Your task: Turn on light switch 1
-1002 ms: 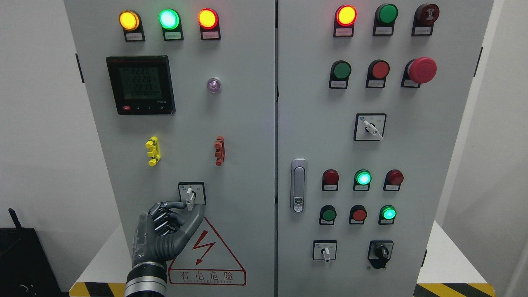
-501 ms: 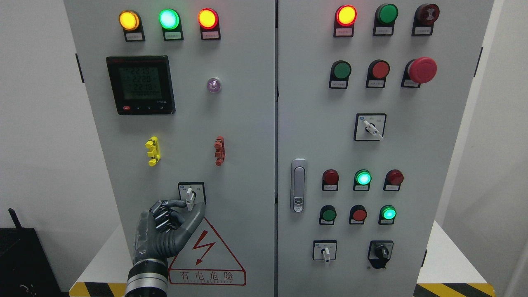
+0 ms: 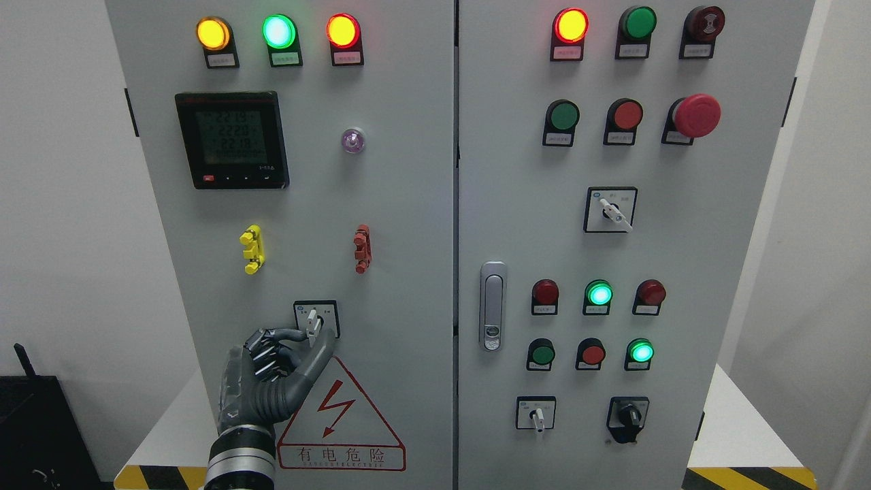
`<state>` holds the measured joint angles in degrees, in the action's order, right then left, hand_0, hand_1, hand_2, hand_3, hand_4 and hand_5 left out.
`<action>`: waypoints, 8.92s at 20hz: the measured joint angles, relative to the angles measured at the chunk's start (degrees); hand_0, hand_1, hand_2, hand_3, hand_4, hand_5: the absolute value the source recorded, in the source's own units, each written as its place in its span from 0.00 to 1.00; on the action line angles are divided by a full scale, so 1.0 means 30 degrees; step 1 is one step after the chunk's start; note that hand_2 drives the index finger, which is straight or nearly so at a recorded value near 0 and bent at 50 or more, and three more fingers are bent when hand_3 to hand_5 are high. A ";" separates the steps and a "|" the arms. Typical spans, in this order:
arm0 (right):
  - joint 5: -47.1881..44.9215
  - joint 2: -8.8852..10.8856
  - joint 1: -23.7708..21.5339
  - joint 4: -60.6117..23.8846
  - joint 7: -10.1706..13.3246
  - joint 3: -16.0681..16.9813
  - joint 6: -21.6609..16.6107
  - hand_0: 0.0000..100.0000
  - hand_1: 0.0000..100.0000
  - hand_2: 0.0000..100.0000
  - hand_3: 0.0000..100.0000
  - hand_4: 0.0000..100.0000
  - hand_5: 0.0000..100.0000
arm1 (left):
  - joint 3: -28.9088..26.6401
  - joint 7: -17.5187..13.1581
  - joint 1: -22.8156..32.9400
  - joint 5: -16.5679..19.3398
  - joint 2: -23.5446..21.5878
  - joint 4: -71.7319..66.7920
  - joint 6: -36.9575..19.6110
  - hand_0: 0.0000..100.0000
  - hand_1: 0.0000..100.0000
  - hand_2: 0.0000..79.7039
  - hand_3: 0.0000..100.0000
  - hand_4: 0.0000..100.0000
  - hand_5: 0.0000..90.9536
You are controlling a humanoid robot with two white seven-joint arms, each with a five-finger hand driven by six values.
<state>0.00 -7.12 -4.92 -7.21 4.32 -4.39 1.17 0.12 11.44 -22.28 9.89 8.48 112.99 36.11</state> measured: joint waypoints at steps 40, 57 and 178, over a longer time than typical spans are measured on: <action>0.0000 0.0000 0.0000 0.0000 0.0000 0.0000 0.0007 0.00 0.00 0.00 0.00 0.00 0.00 | -0.0039 0.0063 -0.0629 0.0272 0.0097 0.0013 0.1185 0.12 0.71 0.73 0.92 0.94 0.91; 0.0000 0.0000 0.0000 0.0000 0.0000 0.0000 0.0007 0.00 0.00 0.00 0.00 0.00 0.00 | -0.0040 0.0061 -0.0740 0.0289 0.0124 -0.0010 0.1394 0.14 0.70 0.74 0.92 0.94 0.92; 0.0000 0.0000 0.0000 0.0000 0.0000 0.0000 0.0006 0.00 0.00 0.00 0.00 0.00 0.00 | 0.0540 -0.0089 -0.1069 0.0088 0.0159 -0.0076 0.2436 0.73 0.50 0.74 0.97 0.95 0.93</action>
<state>0.00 -7.12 -4.92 -7.21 4.32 -4.39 1.19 1.74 11.17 -25.48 10.16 8.96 112.76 43.42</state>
